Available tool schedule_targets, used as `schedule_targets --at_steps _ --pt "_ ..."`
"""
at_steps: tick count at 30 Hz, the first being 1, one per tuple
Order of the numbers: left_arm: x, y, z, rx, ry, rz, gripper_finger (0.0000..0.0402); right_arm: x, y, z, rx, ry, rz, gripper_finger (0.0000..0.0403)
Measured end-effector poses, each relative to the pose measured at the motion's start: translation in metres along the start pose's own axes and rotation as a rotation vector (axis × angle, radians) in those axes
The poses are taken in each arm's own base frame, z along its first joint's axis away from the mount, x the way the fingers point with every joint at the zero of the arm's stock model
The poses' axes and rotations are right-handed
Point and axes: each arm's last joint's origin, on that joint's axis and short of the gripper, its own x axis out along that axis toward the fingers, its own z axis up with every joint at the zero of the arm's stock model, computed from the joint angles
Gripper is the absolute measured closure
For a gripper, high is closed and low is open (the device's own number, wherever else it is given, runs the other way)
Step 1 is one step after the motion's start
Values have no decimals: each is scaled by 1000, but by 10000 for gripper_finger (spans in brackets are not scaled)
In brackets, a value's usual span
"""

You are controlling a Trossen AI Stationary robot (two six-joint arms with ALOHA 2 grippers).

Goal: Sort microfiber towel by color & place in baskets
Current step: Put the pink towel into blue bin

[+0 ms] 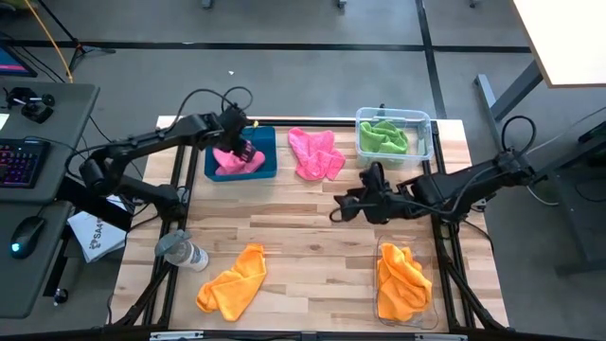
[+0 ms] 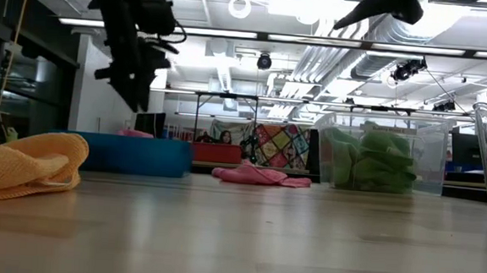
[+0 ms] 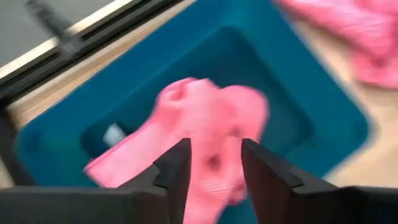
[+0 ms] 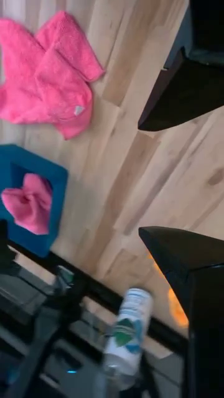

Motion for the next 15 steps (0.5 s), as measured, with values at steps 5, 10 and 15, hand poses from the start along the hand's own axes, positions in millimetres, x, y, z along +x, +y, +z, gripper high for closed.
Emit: schedule_targets --at_steps 5,10,15 --pt "-21 -8 8 -15 -62 -226 244 19 -7 16 56 18 -48 142" --pt "-44 -19 4 -48 -222 -362 235 70 -20 32 -36 151 -103 142" --pt "-73 -31 -6 -72 -363 -509 234 143 -30 41 -158 222 -40 142"
